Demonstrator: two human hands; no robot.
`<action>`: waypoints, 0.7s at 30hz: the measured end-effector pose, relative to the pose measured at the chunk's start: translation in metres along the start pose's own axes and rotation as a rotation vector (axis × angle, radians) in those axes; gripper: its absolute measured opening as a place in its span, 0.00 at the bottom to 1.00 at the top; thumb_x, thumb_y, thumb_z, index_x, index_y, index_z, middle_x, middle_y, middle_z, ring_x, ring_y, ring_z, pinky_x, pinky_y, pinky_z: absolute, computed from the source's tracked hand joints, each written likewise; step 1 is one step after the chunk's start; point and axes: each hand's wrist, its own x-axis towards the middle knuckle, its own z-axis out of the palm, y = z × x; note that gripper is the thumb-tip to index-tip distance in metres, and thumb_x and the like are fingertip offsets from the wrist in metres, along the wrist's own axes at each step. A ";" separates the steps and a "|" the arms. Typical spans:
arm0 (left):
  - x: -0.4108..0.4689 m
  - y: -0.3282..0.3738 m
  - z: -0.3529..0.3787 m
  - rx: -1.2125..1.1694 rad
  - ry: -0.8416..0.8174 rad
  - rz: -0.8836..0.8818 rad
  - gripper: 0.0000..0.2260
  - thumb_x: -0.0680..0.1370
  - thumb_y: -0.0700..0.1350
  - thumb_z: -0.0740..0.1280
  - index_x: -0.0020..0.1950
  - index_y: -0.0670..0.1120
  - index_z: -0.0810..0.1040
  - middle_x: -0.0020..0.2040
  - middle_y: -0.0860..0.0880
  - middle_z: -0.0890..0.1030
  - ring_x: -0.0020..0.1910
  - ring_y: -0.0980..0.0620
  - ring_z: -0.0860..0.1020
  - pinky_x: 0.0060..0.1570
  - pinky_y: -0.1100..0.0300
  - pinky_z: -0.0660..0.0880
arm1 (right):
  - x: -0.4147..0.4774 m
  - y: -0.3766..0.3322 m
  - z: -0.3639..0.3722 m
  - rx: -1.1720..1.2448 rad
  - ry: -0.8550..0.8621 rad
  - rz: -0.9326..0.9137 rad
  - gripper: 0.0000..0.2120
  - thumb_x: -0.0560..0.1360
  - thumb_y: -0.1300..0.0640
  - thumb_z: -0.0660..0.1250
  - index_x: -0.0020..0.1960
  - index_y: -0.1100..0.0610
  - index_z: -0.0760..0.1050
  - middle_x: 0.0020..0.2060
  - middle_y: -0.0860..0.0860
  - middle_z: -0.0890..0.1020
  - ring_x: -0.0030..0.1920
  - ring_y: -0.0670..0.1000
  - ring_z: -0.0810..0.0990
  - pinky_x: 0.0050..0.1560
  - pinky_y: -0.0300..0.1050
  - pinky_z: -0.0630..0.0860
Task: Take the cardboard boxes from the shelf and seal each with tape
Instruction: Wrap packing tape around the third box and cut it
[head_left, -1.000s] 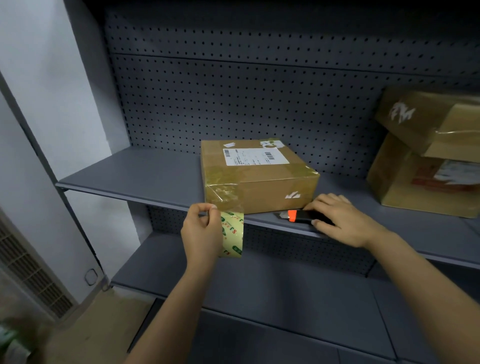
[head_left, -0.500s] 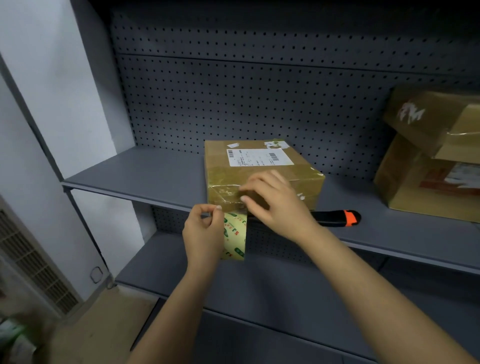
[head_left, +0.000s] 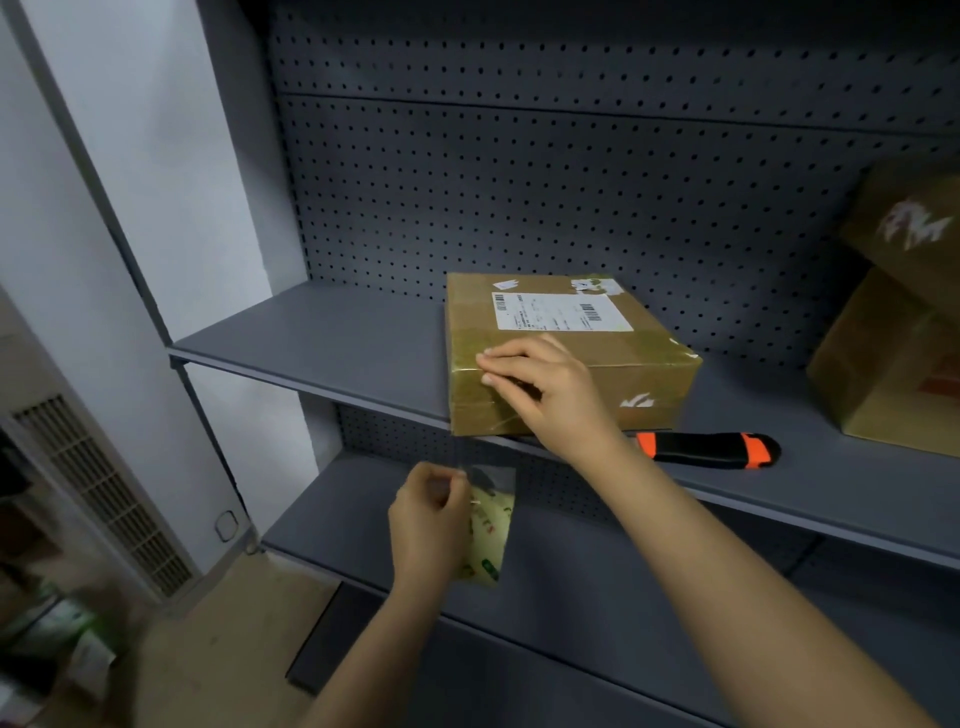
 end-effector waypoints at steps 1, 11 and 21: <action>0.000 0.000 -0.001 -0.017 0.009 0.012 0.06 0.80 0.46 0.66 0.44 0.48 0.77 0.33 0.50 0.78 0.30 0.55 0.74 0.27 0.63 0.65 | 0.001 0.000 0.000 -0.002 -0.005 -0.002 0.10 0.74 0.60 0.72 0.56 0.59 0.83 0.50 0.51 0.83 0.53 0.50 0.78 0.58 0.38 0.73; 0.005 0.024 -0.019 -0.144 0.067 0.115 0.06 0.80 0.46 0.66 0.43 0.48 0.77 0.29 0.50 0.78 0.26 0.58 0.72 0.29 0.60 0.69 | 0.004 0.009 -0.023 -0.063 -0.343 -0.010 0.25 0.73 0.61 0.74 0.69 0.53 0.74 0.63 0.47 0.76 0.65 0.47 0.70 0.70 0.42 0.65; 0.002 0.036 -0.052 -0.109 0.015 0.379 0.06 0.80 0.42 0.66 0.43 0.49 0.76 0.27 0.46 0.78 0.25 0.52 0.72 0.26 0.61 0.67 | -0.003 -0.073 -0.006 0.007 -0.319 0.214 0.11 0.74 0.47 0.68 0.52 0.53 0.78 0.45 0.44 0.78 0.47 0.43 0.75 0.48 0.34 0.73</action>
